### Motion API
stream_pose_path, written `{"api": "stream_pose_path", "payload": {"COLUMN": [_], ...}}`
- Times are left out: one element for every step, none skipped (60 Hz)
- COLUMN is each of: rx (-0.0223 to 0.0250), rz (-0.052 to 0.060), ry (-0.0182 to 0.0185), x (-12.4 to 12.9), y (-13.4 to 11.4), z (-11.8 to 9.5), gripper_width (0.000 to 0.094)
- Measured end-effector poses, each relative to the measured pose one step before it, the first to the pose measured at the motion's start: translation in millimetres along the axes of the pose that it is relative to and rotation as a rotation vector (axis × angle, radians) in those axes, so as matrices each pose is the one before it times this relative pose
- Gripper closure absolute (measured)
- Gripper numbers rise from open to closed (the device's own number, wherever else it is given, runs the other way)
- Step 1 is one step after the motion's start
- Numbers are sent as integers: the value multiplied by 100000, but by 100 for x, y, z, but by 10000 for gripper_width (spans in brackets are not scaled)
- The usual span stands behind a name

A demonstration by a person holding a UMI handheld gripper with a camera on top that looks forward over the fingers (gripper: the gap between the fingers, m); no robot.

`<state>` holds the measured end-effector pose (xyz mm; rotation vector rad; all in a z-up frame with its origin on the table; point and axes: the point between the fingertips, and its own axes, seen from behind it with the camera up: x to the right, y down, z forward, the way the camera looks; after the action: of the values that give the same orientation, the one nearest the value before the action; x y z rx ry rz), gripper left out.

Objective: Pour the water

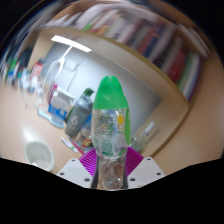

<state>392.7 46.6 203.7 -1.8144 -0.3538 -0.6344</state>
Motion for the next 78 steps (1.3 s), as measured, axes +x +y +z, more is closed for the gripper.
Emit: {"api": "stream_pose_path", "payload": {"rx": [773, 779, 742, 382, -91, 1935, -2767, -500, -493, -795, -1393, -1589, -1418, -1007, 3432, -1167, 1032, 522, 71, -373, -573, -387, -295, 1110, 81, -308, -542, -702, -483, 3073, 1090, 409, 1935, 1291, 701, 1632, 1158, 1055, 1013, 747, 660, 510, 245, 144, -12, -71, 121, -163, -150, -168, -156, -278, -142, -216, -251, -571, -781, -1191, -1961, -2759, -2725, -3116, -2882, -2425, -2170, -1599, -1656, -1647, -1788, -1665, -1312, -842, -449, -212, 214, -72, -115, -168], "rz": [9213, 8637, 7941, 7221, 6639, 8002, 3808, 5455, 5302, 4893, 4462, 3378, 2363, 1253, 3353, -1216, 178, -47, -70, -228, -341, -405, -588, -328, -619, -782, -409, -401, -558, -567, -1013, -1106, -1523, -2140, -2401, -2194, -1680, -1169, -620, -172, 91, 316, 483, 697, 909, 1016, 915, 697, 326, 99, -107, -234, -306, -323, -418, -435, -456, -477, -545, -366, 9, 334, 571, 794, 1034, 1268, 1314, 1091, 947, 847, 607, 417, 356, 270, 312, 294, 129, -20], "ry": [-1334, -1198, -799, -403, -285, 1556, -2084, -194, 108, 650, 1288, 1802, 1733, 835, 1506, -1207, -530, -321, -67, -61, -344, -112, -477, -42, -635, -360, -29, 248, -333, -468, 70, 175, -772, -685, -601, -538, -219, 192, 532, 481, 400, 309, 185, 174, 171, 97, -83, -124, -18, -83, -57, 112, 37, 154, 161, 118, 111, 52, -104, -622, -1139, -1143, -950, -883, -958, -808, -725, -248, -233, 120, 393, 548, 732, 889, 1276, 927, 612, 366], "x": [-357, -271, -192, -13, 72, -799, 962, 237, 338, 489, 622, 812, 750, 382, -226, 531, 125, 185, 183, 146, 77, 113, 9, -272, -12, 62, 76, 124, 46, -110, -34, -142, -202, -144, -169, -158, -93, -1, -41, 18, 75, 47, 38, 72, 75, 57, 94, -22, 1, 1, -24, 2, -4, 10, 12, -4, -2, 10, -59, -37, -200, -217, -195, -172, -178, -233, -113, 0, -52, 2, 46, 72, 68, 76, -87, 18, -31, -100], "y": [270, 346, 420, 529, 589, 1478, -294, 685, 685, 715, 836, 872, 786, 441, 2073, -1110, 71, 158, 219, 295, 303, 239, 220, 797, 296, 229, 305, 346, 51, -512, 74, 374, -114, 16, 119, -176, -31, -37, -207, 64, -21, -18, -3, -9, 7, 22, 82, -29, -23, -8, -7, 45, 13, 27, 31, 75, 74, 95, 163, 317, 436, 536, 502, 415, 403, 428, 394, 362, 465, 483, 457, 377, 330, 290, 306, 336, 257, 249], "z": [-156, -165, -149, -135, -60, 144, 52, -14, 6, 85, 78, 12, 87, 412, -74, 369, 108, 66, 89, 70, 61, 90, 73, -106, 199, 80, 71, 82, -248, -73, -1, -165, -16, -102, -112, -81, -51, -91, -181, -18, -116, 8, -8, 13, 35, 9, 2, 35, 33, 28, 18, -53, 7, 18, 11, -5, -19, -45, 35, -77, -56, -133, -189, -270, -371, -377, -429, -469, -565, -584, -661, -688, -753, -810, -789, -946, -969, -961], "gripper_width": [593, 594, 595, 594, 594, 594, 594, 594, 595, 595, 595, 595, 594, 594, 593, 593, 593, 591, 591, 574, 573, 575, 575, 574, 574, 574, 575, 569, 555, 560, 558, 552, 553, 553, 553, 554, 554, 553, 553, 553, 552, 553, 554, 553, 554, 554, 555, 554, 554, 553, 553, 554, 542, 533, 517, 500, 483, 465, 444, 423, 399, 365, 317, 258, 199, 139, 80, 81, 95, 109, 107, 102, 100, 101, 102, 102, 102, 102]}}
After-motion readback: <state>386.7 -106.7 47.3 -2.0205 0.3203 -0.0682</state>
